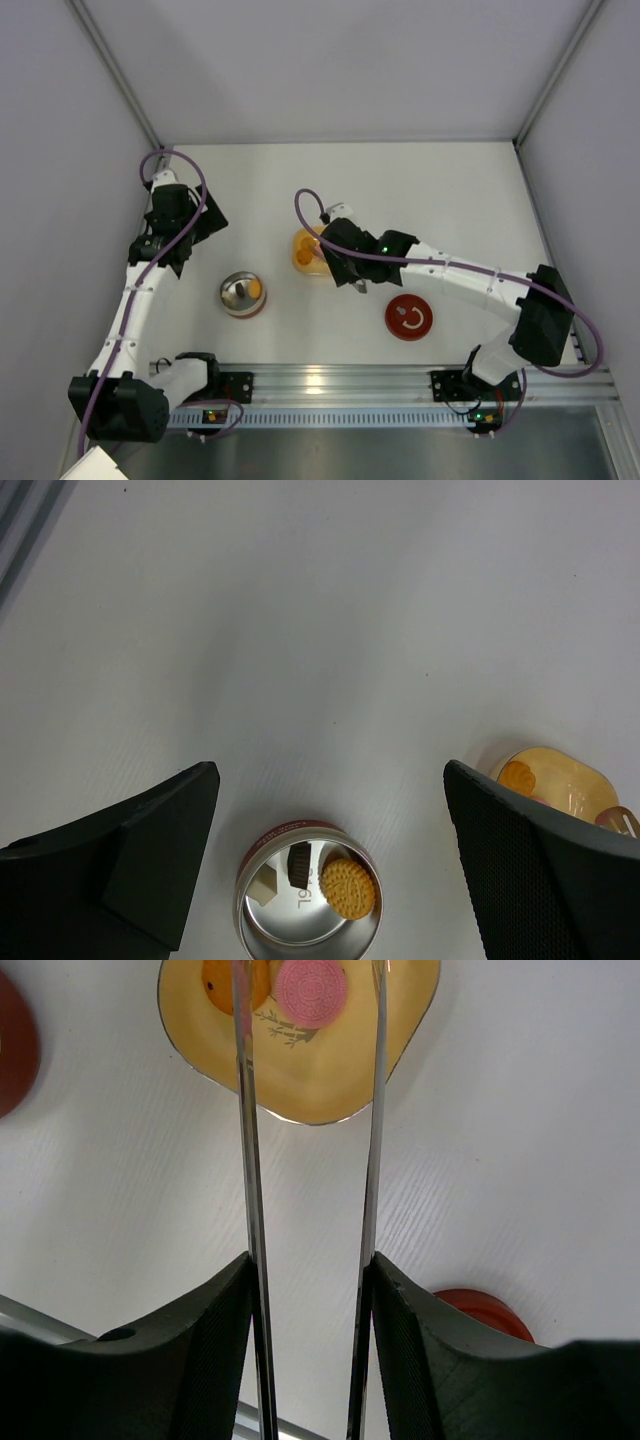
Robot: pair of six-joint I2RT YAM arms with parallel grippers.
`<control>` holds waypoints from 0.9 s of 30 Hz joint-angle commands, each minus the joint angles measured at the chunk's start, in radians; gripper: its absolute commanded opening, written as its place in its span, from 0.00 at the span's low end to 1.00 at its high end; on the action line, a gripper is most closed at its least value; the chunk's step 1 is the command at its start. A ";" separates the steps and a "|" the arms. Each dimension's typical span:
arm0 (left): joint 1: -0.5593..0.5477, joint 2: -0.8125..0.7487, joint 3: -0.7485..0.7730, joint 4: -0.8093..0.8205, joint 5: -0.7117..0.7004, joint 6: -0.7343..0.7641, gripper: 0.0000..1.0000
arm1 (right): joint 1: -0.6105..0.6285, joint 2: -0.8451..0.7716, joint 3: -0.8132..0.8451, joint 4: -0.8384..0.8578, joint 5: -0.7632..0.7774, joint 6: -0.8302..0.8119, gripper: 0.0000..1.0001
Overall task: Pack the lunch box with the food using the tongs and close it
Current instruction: Pick up the fake food from the plate.
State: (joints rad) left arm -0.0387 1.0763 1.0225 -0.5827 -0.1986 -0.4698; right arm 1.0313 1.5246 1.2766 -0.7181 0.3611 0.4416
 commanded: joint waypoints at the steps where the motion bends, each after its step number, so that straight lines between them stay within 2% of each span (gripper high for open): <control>1: 0.010 0.001 -0.001 0.049 -0.001 0.010 0.99 | -0.019 0.015 0.006 0.042 -0.001 0.003 0.48; 27: 0.011 0.007 0.001 0.049 -0.005 0.011 0.99 | -0.048 0.092 -0.014 0.089 -0.053 -0.009 0.42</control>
State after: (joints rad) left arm -0.0387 1.0779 1.0225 -0.5827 -0.1986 -0.4694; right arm 0.9981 1.6123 1.2633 -0.6830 0.3084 0.4377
